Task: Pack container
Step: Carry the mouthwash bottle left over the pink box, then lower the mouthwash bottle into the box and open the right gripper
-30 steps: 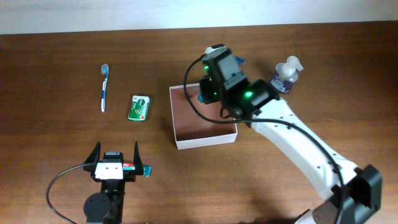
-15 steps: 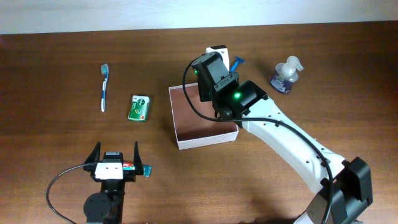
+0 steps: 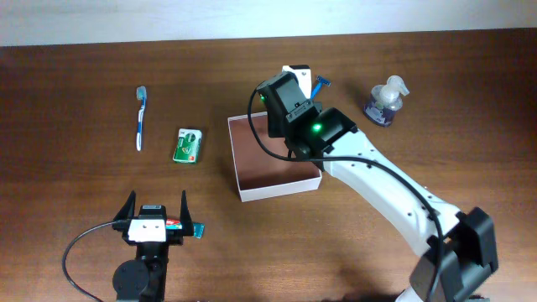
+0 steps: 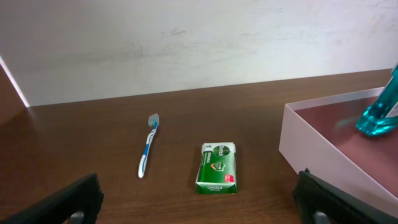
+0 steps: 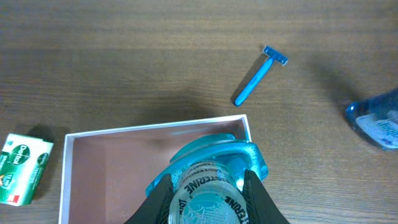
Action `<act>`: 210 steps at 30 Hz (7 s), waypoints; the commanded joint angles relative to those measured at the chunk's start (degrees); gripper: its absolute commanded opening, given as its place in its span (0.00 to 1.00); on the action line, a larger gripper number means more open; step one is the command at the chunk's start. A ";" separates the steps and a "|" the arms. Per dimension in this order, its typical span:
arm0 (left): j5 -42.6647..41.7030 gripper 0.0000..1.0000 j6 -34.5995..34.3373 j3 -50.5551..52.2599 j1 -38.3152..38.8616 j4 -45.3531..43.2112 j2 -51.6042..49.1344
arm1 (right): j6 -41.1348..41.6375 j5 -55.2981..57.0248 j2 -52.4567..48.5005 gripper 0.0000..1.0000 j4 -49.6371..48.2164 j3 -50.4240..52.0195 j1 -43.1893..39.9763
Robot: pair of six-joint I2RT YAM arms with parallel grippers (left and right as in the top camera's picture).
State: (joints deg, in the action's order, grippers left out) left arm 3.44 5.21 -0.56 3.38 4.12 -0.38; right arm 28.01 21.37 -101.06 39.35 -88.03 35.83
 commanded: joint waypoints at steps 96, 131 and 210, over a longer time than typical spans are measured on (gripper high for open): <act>0.48 0.99 1.11 0.02 0.22 0.42 -0.02 | -2.73 -2.62 0.42 0.67 34.01 -10.97 -5.49; 0.48 0.99 1.11 0.02 0.22 0.42 -0.02 | -10.88 -20.85 0.39 0.04 24.72 5.09 -5.42; 0.48 0.99 1.11 0.02 0.22 0.42 -0.02 | -14.32 -38.38 0.42 0.04 9.49 12.70 -6.62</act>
State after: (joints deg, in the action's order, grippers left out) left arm 3.44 5.21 -0.56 3.38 4.14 -0.36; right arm 15.14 -17.50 -100.36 48.80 -75.92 30.72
